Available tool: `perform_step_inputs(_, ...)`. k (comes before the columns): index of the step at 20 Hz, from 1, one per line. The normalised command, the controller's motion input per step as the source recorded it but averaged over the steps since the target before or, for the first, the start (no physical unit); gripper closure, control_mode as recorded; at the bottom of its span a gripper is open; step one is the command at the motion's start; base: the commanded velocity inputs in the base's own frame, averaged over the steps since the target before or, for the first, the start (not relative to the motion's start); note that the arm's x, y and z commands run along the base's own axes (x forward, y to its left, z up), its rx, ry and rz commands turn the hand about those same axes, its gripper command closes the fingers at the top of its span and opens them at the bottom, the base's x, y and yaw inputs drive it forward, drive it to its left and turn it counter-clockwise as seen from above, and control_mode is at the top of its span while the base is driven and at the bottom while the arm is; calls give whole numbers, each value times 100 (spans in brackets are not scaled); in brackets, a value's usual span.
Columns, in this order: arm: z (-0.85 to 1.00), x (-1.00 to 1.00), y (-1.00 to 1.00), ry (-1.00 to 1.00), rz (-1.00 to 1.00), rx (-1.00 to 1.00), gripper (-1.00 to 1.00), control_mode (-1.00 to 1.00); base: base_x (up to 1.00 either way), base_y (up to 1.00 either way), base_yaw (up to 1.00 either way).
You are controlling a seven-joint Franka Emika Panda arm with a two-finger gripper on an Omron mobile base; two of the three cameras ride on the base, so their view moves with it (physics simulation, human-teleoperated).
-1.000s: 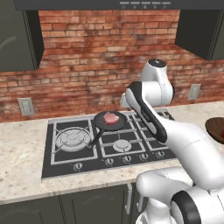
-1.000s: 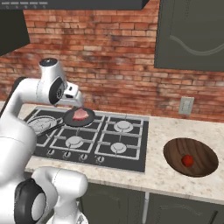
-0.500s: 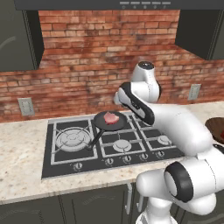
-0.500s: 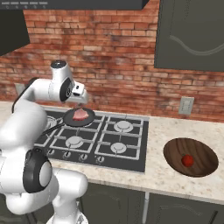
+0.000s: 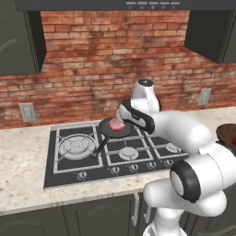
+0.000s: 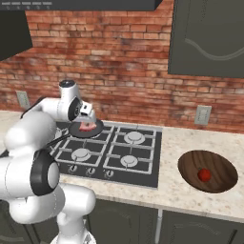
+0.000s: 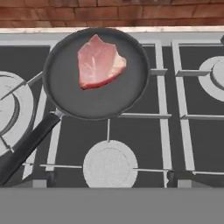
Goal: Place the steak on the plate and place the bell pepper on the same plate.
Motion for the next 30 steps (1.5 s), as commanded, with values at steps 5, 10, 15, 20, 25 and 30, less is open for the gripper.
perform_step_inputs(5, -23, 30, 32, 1, 0, 0, -100, -100, 0, 0, 0)
perform_step_inputs(10, 5, 39, 28, 17, 0, -4, -100, -100, 0, 0, 0)
perform_step_inputs(15, -3, 54, 15, 6, 0, -2, -100, -100, 0, 0, 0)
perform_step_inputs(20, -15, 57, 2, 0, 0, 0, -100, -100, 0, 0, 0)
perform_step_inputs(25, -56, 59, 0, 0, 0, 0, -100, -100, 0, 0, 0)
perform_step_inputs(30, -51, 52, 0, 0, 0, 0, -100, -100, 0, 0, 0)
